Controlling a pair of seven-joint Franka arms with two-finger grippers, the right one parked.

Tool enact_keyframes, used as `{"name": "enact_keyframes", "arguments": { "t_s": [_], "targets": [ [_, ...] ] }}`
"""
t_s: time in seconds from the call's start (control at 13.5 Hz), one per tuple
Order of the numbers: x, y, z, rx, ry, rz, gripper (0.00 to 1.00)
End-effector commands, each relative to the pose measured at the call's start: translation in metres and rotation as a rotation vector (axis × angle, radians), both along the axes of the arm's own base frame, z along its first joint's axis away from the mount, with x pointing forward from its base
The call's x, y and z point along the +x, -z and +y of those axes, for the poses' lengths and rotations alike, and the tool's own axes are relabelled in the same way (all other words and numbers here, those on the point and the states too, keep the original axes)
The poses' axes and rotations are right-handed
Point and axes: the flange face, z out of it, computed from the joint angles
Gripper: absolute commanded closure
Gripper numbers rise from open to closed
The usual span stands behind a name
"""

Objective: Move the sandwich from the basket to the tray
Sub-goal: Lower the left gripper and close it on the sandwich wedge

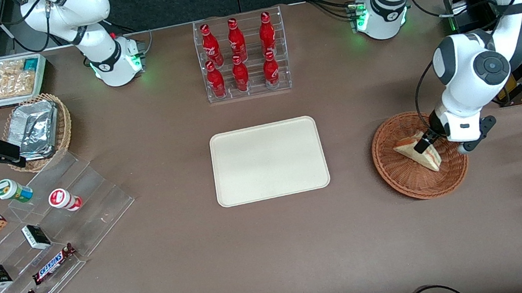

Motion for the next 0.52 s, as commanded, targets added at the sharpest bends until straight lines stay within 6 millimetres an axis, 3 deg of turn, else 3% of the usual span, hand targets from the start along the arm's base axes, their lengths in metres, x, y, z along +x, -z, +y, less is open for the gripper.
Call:
{"name": "enact_keyframes", "arguments": {
  "t_s": [0.0,0.44],
  "targets": [
    [-0.002,0.011,-0.001,-0.005,-0.021,0.011,0.0],
    [-0.006,0.024,-0.001,-0.005,-0.031,0.029,0.0]
  ]
}}
